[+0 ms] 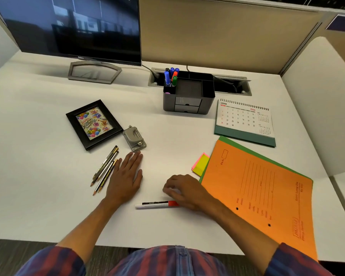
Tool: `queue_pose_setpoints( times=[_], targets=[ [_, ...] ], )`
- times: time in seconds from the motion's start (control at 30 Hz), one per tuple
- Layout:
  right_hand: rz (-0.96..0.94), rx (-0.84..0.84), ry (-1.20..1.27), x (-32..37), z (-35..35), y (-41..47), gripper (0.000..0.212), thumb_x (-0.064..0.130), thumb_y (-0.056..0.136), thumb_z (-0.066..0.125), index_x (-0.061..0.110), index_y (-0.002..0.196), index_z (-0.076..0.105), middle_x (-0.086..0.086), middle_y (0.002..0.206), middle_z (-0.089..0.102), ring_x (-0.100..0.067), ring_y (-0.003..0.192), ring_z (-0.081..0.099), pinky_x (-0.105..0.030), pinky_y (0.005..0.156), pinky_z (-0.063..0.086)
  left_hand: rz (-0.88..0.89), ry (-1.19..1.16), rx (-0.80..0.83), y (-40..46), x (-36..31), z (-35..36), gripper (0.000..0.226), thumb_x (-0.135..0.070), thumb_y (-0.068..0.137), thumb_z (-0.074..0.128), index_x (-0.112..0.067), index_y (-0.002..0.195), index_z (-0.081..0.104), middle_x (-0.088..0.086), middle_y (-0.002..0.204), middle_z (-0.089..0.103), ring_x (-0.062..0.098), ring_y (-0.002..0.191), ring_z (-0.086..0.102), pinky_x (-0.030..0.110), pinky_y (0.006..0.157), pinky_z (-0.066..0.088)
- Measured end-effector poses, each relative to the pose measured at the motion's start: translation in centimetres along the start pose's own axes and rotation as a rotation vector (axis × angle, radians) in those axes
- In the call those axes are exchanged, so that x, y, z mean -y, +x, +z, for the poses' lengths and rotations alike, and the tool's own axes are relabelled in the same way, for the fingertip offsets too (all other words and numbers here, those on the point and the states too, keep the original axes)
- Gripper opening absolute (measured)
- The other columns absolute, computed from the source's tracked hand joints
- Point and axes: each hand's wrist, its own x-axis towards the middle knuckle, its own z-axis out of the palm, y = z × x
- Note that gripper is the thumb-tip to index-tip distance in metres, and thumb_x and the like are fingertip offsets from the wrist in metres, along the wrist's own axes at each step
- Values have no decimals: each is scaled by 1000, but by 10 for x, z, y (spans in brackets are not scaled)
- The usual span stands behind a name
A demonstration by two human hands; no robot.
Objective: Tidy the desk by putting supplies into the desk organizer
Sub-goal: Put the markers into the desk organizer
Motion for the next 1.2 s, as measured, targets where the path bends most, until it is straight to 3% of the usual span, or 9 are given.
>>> queue_pose_setpoints(
  times=[0.1,0.23,0.43,0.53,0.67,0.77,0.93,1.07,1.2],
  targets=[
    [-28,62,-70,3,7,-11,35,51,91,57,21,106,68,6,118,61,-14,101,54,-31,83,39,-3,10,5,0,0,1,58,-40,97,21,-20,152,28,-4,158,24,14,147,16,40,120,12],
    [8,82,-14,3,8,-17,27,40,86,66,19,101,69,8,123,56,-14,106,50,-29,84,39,-4,1,5,0,0,1,58,-40,97,21,-21,152,27,-5,159,22,13,147,14,40,120,10],
    [173,82,354,3,-3,-8,17,34,81,74,21,90,71,7,93,69,-8,84,61,-30,76,51,-8,4,4,0,1,2,58,-40,98,22,-21,152,28,-5,158,24,13,147,16,40,119,11],
    [202,-34,567,7,-13,1,16,31,77,80,18,83,72,1,81,70,-6,70,58,-20,64,43,-9,-2,1,0,1,2,57,-39,97,23,-21,151,29,-5,158,26,14,147,18,40,119,12],
    [214,-230,728,4,-32,18,18,28,78,80,11,80,73,-3,73,68,-7,63,52,-25,61,40,-11,-1,4,0,1,2,57,-40,97,23,-23,151,28,-7,158,25,12,147,17,39,119,10],
    [216,-374,718,0,-48,33,17,28,81,77,11,81,73,1,72,67,-8,64,55,-29,64,44,-11,-3,4,-1,1,2,57,-40,97,22,-23,152,27,-8,158,23,11,147,15,39,119,10],
    [171,-553,663,-8,-83,62,13,17,84,75,8,92,70,0,92,72,-13,78,69,-29,74,55,-8,-5,12,-1,1,1,58,-41,98,21,-23,153,24,-10,159,18,11,148,12,38,120,7],
    [119,-727,540,-11,-120,88,25,9,80,77,5,100,62,-2,85,71,-5,79,69,-16,73,52,-8,-5,16,-1,1,1,58,-42,98,20,-23,153,24,-10,159,17,11,148,12,37,120,6],
    [60,-858,410,-15,-155,114,34,11,79,77,9,104,54,-2,83,71,-2,74,69,-12,68,52,-8,-15,11,-1,1,0,57,-41,98,22,-23,153,25,-8,159,20,11,148,13,37,120,6]
  ],
)
